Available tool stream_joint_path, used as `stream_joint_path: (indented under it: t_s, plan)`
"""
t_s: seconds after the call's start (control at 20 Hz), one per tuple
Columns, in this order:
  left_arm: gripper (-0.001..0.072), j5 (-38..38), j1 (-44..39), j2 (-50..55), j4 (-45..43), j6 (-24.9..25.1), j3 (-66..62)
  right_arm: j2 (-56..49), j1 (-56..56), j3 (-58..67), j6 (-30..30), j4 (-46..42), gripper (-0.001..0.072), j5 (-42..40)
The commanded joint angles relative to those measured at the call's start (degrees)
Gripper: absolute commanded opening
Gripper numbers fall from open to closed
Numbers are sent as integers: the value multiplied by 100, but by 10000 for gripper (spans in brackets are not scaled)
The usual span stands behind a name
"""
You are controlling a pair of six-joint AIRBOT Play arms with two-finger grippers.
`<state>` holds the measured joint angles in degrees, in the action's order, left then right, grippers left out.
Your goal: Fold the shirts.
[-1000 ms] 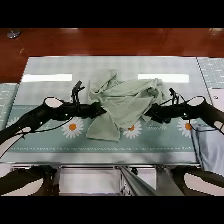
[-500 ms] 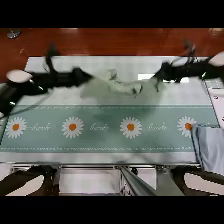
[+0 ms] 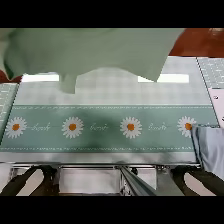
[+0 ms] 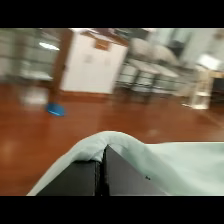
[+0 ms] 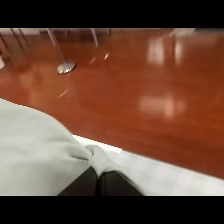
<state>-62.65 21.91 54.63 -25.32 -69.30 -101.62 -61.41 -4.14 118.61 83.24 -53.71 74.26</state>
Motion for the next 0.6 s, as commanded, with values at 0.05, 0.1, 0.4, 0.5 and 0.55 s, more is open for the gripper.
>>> stream_joint_path:
  t_s: [0.05, 0.1, 0.4, 0.5, 0.55]
  plan:
    - [21, -656, 820, -933, -1316, -345, -743, 1554, -4, -310, 17, -883, 19, 535]
    - [22, -824, 761, -1137, -1429, -341, -741, 1836, -4, -372, 70, -1060, 19, 673]
    - [22, -1626, -533, -1674, -1827, -350, -352, 2511, -9, -378, 208, -1248, 19, 1541]
    - [22, -1626, -769, -1631, -1827, -345, 70, 2494, -9, -590, 205, -1287, 19, 1580]
    - [22, -1596, -769, -1578, -1827, -343, 332, 2490, -9, -817, 227, -1344, 19, 1528]
